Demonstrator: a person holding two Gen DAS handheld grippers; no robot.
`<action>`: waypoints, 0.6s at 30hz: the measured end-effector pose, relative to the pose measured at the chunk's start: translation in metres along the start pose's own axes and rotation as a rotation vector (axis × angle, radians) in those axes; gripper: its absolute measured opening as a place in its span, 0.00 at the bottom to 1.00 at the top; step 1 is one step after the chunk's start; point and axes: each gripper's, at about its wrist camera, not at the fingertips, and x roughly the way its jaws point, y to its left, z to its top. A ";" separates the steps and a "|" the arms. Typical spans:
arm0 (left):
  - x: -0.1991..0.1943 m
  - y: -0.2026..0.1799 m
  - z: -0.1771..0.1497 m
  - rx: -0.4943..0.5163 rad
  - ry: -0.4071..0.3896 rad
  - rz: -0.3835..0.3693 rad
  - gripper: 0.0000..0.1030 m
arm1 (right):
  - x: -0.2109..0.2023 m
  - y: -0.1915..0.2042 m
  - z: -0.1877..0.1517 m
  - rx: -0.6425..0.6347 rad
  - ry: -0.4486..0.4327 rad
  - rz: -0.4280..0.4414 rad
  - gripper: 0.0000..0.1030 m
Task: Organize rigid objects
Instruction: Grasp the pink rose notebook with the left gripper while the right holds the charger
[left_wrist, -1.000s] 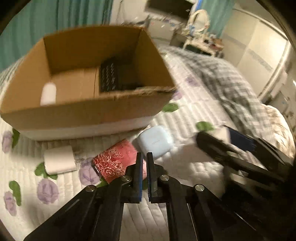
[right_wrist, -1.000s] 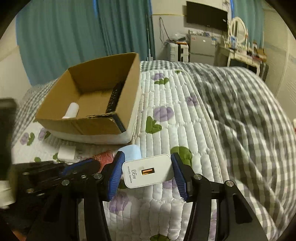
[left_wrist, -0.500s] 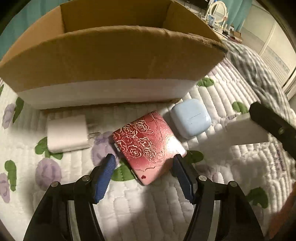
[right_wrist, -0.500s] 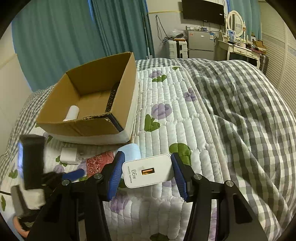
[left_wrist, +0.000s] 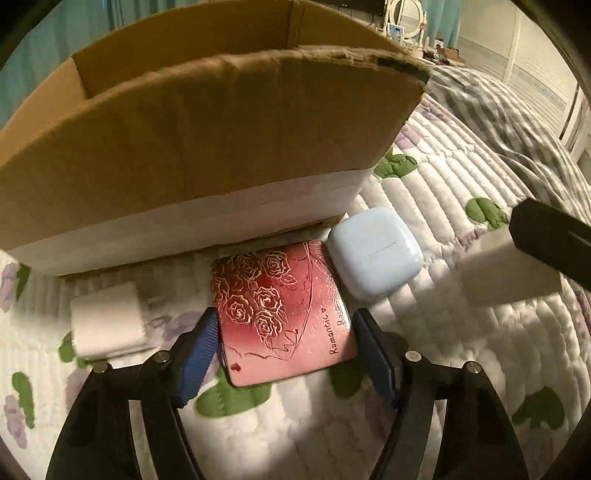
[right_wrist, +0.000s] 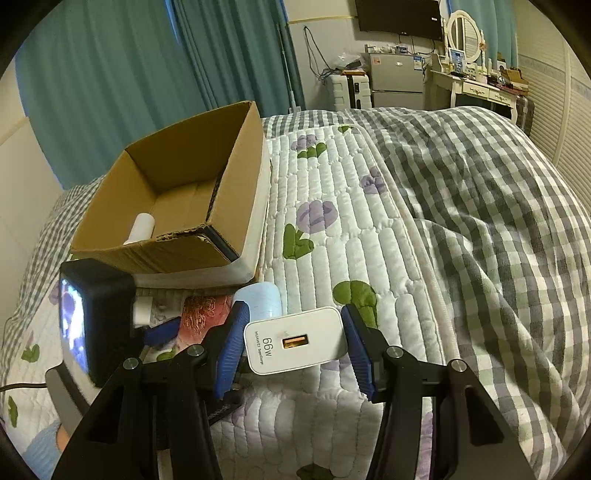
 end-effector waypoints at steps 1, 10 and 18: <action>-0.005 0.001 -0.003 0.008 -0.002 0.002 0.70 | -0.001 0.001 0.000 -0.004 -0.004 -0.002 0.50; -0.071 0.019 -0.020 -0.001 -0.070 0.028 0.48 | -0.022 0.019 0.002 -0.070 -0.044 -0.028 0.50; -0.106 0.045 -0.001 -0.027 -0.057 -0.042 0.10 | -0.046 0.046 0.002 -0.142 -0.074 -0.045 0.50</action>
